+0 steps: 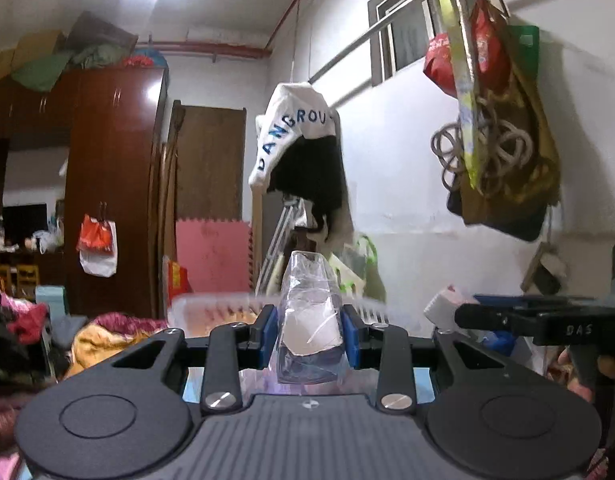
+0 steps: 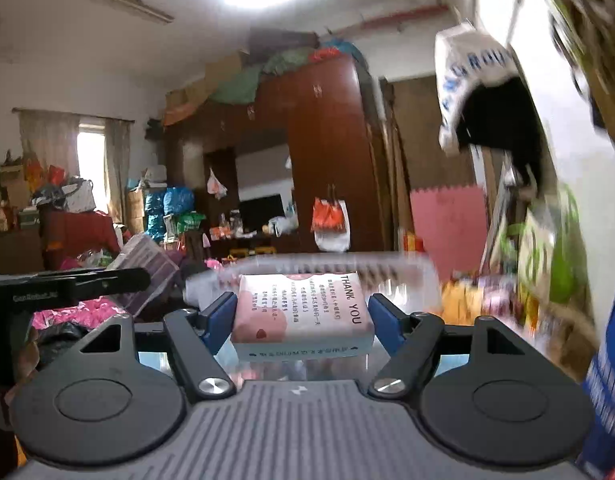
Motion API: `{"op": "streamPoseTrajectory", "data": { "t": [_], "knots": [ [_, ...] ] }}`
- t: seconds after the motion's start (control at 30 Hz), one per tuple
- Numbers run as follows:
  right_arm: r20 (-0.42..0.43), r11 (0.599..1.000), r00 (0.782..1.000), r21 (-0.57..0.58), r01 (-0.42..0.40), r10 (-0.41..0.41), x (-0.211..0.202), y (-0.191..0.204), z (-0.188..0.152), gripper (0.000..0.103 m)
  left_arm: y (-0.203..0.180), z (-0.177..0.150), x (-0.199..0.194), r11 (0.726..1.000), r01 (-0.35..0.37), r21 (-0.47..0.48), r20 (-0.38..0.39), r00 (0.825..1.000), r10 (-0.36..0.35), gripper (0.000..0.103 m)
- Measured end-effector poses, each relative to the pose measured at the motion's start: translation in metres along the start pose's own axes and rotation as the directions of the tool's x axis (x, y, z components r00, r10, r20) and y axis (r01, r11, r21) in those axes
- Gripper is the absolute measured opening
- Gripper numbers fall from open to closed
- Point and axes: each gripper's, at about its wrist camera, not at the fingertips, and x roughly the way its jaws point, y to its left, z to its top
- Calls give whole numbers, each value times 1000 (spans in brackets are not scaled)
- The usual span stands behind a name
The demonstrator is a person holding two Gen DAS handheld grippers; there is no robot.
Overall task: Organize objects
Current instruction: 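Carry both items over the white basket and open both grippers, then grasp the white-labelled clear packet with the left gripper while the right gripper grasps the grey foil packet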
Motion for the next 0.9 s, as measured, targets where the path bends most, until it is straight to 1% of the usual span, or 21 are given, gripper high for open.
{"op": "streamPoseTrajectory", "data": {
  "t": [0.07,0.13,0.17,0.2,0.23,0.3,0.37,0.4,0.43,0.47,0.5,0.53,0.57,0.67,0.7,0.8,0.83,0.87,0.9],
  "knots": [
    [-17,999,1000,-40,12,-13,22,4,24,74,-1,20,20,1000,1,-7,-16,1000,-1,38],
    [-54,998,998,-55,40,-43,52,5,41,75,2,36,49,999,-34,-15,-62,998,33,38],
    [-84,998,996,-54,37,-41,67,4,45,75,5,42,65,999,-42,-21,-89,995,40,38],
    [-111,998,993,-56,37,-43,81,3,47,75,8,44,76,998,-51,-26,-112,993,48,38],
    [-130,997,990,-59,49,-56,95,2,48,75,13,47,92,997,-69,-39,-146,987,63,38],
    [-171,993,981,-90,78,-93,120,1,46,75,23,46,112,993,-92,-70,-189,979,78,38],
    [-191,992,976,-94,85,-102,135,-1,41,75,34,43,131,991,-100,-93,-247,966,74,41],
    [-216,992,971,-92,85,-103,145,-3,39,75,39,40,143,990,-99,-103,-292,954,65,50],
    [-230,992,968,-87,87,-105,148,-4,36,76,43,38,151,988,-106,-109,-316,946,66,64],
    [-234,992,966,-82,95,-112,150,-7,33,79,46,35,156,986,-123,-111,-332,940,80,69],
    [-235,991,964,-84,107,-124,151,-7,31,85,49,32,158,984,-147,-105,-345,933,102,70],
    [-235,991,964,-86,107,-124,146,-7,29,88,49,30,158,983,-157,-93,-353,929,115,70],
    [-235,992,965,-81,100,-116,142,-7,28,92,48,29,153,984,-155,-82,-346,931,118,70],
    [-210,994,973,-68,84,-97,115,-1,29,100,48,29,120,986,-153,-68,-297,947,126,70],
    [-192,995,978,-62,74,-85,102,1,28,102,47,28,106,987,-146,-67,-286,950,121,72],
    [-182,999,983,-35,-3,-3,63,9,13,103,47,13,59,991,-130,-41,-273,955,114,85],
    [-188,999,982,-30,-30,24,52,12,2,103,49,5,47,990,-139,-34,-276,953,125,86],
    [-212,998,977,-35,-44,35,48,17,-9,103,52,-3,38,988,-150,-35,-283,950,134,86],
    [-253,998,967,-50,-34,21,49,21,-22,103,56,-12,31,986,-158,-45,-292,946,138,86]
  ]
}}
